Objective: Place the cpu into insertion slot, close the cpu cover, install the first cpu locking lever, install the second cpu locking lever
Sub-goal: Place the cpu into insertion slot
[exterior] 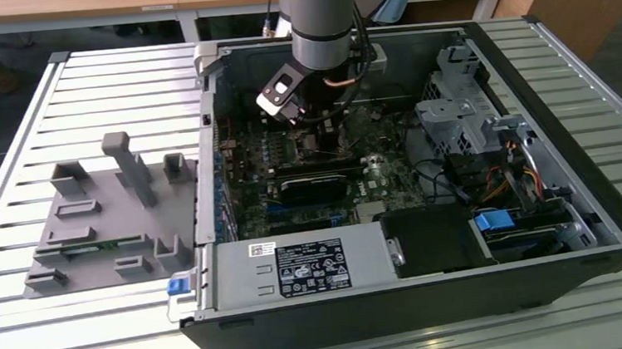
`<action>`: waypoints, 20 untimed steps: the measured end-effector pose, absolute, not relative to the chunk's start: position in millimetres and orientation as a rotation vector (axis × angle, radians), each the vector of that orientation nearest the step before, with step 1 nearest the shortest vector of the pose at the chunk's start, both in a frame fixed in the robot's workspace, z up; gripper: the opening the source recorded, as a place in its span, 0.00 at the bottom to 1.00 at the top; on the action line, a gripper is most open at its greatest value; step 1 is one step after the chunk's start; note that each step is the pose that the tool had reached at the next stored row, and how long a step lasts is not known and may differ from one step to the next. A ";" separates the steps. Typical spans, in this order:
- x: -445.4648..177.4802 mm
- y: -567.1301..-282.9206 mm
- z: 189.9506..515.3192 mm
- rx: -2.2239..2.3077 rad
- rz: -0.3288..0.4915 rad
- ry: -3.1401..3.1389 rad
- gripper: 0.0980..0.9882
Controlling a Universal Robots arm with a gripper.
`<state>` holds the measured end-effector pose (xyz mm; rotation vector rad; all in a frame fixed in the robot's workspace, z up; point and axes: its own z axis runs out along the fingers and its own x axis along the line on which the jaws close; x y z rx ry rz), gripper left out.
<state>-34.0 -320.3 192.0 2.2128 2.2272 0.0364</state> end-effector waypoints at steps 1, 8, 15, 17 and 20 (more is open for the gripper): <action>-33.1 -320.3 192.0 2.213 0.036 2.227 0.50; -31.1 -320.0 191.7 2.216 0.038 2.226 0.51; -31.2 -320.2 195.5 2.215 0.036 2.225 0.58; -31.2 -320.2 197.8 2.215 0.036 2.225 0.58; -31.2 -320.2 201.3 2.215 0.036 2.225 0.58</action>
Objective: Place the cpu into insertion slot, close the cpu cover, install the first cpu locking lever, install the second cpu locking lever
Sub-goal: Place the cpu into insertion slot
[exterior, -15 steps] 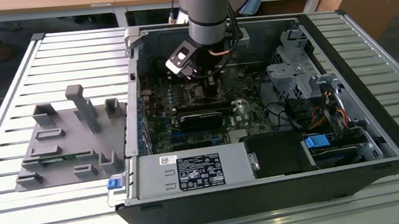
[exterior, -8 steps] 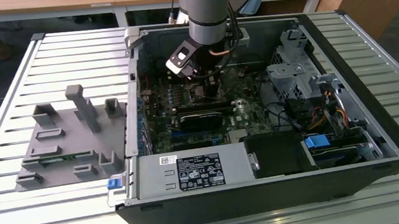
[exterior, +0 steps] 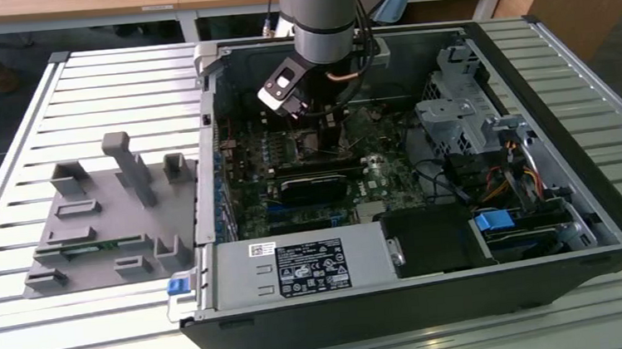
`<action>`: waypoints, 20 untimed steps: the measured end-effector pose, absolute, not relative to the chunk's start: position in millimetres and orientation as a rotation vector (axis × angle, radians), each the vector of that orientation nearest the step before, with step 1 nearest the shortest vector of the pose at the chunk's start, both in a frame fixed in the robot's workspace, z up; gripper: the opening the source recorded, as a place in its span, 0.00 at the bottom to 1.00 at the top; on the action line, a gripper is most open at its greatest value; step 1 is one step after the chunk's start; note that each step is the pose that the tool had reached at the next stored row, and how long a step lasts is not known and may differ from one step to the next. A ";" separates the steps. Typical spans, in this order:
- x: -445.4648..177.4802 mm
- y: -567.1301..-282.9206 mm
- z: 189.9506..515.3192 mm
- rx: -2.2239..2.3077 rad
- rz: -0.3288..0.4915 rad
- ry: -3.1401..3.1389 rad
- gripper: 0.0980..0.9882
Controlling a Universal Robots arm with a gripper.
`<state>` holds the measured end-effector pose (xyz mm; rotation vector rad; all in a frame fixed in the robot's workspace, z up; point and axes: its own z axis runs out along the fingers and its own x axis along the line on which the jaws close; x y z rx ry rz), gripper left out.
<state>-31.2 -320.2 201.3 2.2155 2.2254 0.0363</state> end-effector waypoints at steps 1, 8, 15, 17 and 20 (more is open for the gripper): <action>-31.2 -320.2 202.6 2.215 0.036 2.225 0.58; -31.2 -320.2 207.6 2.216 0.036 2.225 0.35; -31.2 -320.2 210.1 2.216 0.037 2.225 0.09; -31.2 -320.3 211.0 2.215 0.036 2.225 0.02; -31.2 -320.2 212.5 2.215 0.036 2.225 0.02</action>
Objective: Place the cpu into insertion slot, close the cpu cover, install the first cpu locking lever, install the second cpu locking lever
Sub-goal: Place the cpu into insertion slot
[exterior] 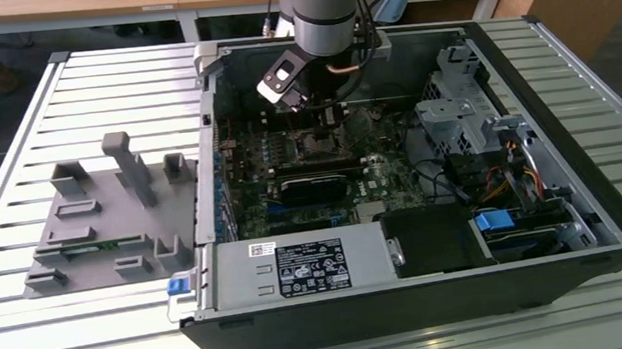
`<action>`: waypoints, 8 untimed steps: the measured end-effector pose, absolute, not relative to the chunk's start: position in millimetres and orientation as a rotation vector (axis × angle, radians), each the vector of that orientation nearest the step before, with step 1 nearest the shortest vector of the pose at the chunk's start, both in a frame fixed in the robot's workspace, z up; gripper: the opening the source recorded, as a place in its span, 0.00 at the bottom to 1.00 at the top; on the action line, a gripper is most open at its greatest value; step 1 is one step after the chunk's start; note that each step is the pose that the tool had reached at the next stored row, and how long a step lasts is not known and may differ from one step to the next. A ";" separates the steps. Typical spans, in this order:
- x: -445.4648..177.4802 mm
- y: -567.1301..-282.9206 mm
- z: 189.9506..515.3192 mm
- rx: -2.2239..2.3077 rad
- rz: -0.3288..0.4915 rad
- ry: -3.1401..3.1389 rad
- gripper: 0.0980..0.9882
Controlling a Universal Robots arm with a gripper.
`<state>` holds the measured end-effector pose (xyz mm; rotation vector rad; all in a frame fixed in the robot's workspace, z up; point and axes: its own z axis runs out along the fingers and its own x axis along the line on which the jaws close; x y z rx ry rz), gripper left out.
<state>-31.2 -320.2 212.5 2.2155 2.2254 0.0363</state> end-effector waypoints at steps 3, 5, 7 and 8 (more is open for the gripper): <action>-31.1 -320.2 214.3 2.216 0.037 2.225 0.02; -31.1 -320.2 214.8 2.216 0.037 2.226 0.02; -31.2 -320.2 215.1 2.216 0.037 2.226 0.02; -31.1 -320.2 215.2 2.216 0.037 2.226 0.02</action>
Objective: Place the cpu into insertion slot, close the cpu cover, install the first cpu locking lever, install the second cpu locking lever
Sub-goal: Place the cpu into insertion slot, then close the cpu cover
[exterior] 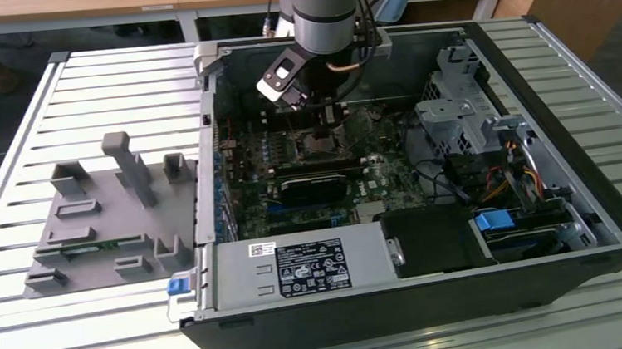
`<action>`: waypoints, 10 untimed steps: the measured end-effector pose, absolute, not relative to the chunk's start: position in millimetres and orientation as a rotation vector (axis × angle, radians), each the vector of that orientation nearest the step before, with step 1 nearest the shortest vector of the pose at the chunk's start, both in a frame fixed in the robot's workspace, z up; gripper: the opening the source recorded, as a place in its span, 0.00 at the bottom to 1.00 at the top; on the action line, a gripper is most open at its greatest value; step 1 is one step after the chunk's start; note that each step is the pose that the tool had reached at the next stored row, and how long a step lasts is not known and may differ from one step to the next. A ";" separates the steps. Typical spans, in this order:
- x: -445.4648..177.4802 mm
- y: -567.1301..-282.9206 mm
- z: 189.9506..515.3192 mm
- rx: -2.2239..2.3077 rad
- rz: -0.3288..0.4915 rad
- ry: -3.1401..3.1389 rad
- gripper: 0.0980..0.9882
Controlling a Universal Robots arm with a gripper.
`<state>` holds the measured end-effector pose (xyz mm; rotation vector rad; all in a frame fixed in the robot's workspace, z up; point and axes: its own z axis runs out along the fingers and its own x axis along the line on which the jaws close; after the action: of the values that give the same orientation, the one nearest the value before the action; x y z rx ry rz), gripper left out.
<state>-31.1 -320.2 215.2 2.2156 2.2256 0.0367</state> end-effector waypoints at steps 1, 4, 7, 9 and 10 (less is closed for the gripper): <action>-31.1 -320.2 215.2 2.216 0.037 2.226 0.02; -31.2 -320.2 215.8 2.216 0.036 2.226 0.02; -31.2 -320.2 216.7 2.216 0.036 2.226 0.02; -31.2 -320.2 218.5 2.216 0.037 2.226 0.02; -31.1 -320.2 219.9 2.216 0.037 2.226 0.02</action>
<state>-31.1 -320.2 219.9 2.2156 2.2256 0.0368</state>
